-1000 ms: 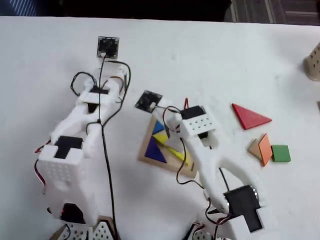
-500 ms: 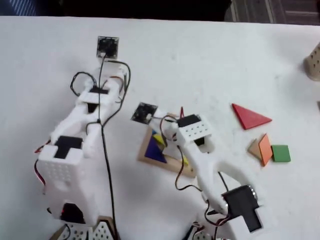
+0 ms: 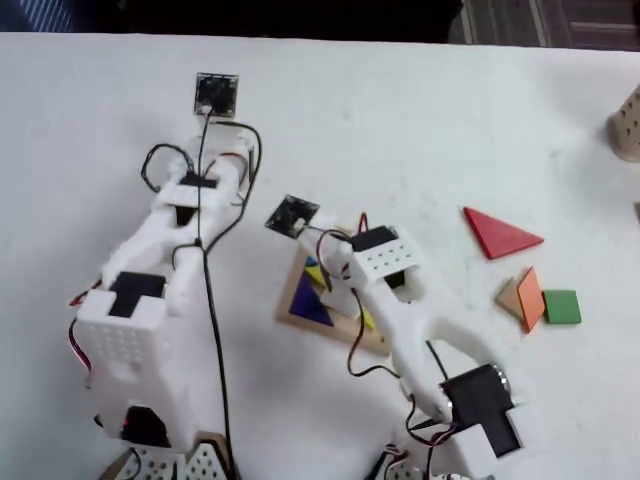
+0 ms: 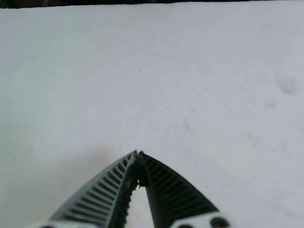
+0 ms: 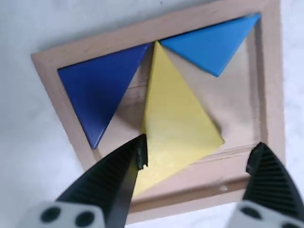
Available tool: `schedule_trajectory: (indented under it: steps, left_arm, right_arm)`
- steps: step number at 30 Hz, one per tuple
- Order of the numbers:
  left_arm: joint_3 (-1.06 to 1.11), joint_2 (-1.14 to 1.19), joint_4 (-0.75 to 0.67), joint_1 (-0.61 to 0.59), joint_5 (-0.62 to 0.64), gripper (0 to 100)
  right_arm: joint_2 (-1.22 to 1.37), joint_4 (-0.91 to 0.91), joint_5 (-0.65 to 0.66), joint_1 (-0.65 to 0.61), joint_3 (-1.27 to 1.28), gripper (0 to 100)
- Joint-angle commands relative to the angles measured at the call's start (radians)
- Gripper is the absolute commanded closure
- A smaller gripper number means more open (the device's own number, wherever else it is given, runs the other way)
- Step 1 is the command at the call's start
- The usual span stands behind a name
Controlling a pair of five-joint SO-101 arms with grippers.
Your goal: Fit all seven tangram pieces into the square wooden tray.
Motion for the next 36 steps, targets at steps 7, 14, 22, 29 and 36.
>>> schedule_trajectory:
  steps: [7,14,22,29,36]
  left_arm:
    - [-0.060,-0.051,0.000,-0.002,0.009,98]
    - [-0.060,-0.050,0.000,-0.002,0.009,98]
    - [-0.058,-0.050,0.000,-0.002,0.009,98]
    - [-0.057,-0.050,0.000,-0.002,0.009,98]
    - [-0.057,-0.050,0.000,-0.005,0.009,98]
  right_arm:
    - [-0.039,0.059,-0.103,-0.033,-0.060,67.2]
    - [0.028,0.027,-0.181,-0.033,-0.060,67.2]
    - [0.076,0.051,-0.176,-0.035,-0.097,67.2]
    - [0.079,0.031,-0.129,-0.031,-0.097,67.3]
    - [0.107,0.036,-0.150,-0.025,-0.106,67.3]
